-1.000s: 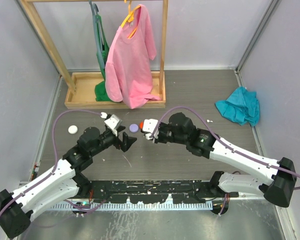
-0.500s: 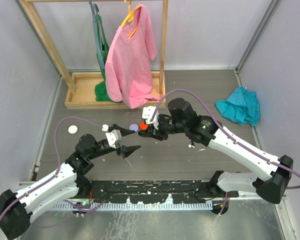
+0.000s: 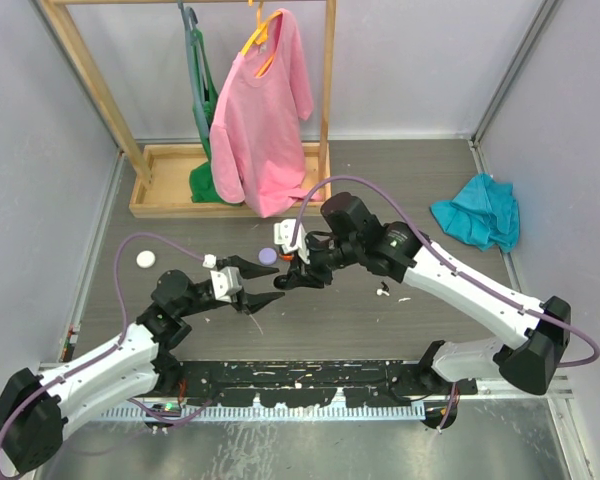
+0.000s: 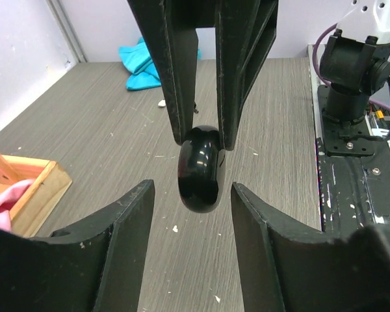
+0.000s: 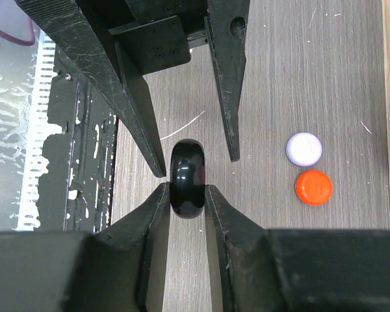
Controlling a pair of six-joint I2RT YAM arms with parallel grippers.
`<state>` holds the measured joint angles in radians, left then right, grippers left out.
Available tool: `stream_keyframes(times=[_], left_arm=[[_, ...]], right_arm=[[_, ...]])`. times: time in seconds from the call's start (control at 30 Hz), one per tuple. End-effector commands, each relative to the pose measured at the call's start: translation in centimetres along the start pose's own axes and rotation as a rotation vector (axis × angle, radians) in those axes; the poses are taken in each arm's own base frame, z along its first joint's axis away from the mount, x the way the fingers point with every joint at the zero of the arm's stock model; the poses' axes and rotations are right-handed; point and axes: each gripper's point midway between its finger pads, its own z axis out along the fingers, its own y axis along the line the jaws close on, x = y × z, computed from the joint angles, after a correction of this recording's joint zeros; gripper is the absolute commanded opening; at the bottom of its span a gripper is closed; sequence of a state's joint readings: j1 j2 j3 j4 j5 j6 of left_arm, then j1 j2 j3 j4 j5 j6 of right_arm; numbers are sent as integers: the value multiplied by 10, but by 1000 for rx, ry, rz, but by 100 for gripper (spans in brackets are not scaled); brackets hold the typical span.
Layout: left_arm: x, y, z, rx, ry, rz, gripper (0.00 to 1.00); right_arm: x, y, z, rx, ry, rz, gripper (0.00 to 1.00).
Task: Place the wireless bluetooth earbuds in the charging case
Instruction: Pick up the charging case at the center of the board, then open the charging case.
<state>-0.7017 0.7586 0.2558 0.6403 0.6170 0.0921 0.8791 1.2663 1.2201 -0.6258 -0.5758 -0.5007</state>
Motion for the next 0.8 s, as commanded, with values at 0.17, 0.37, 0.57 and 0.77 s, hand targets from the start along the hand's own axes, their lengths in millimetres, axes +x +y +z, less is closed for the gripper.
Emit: stream_keyframes(times=[0.17, 0.37, 0.57, 0.77], left_arm=[[-18, 0, 5, 18, -71, 31, 51], [-14, 1, 7, 17, -58, 3, 48], [-17, -1, 7, 28, -67, -4, 41], [-20, -2, 6, 32, -74, -1, 32]], right_arm=[[-27, -3, -5, -18, -57, -62, 1], [-31, -5, -5, -21, -53, -73, 1], [-30, -5, -4, -34, -28, -73, 1], [-28, -3, 2, -44, -6, -76, 1]])
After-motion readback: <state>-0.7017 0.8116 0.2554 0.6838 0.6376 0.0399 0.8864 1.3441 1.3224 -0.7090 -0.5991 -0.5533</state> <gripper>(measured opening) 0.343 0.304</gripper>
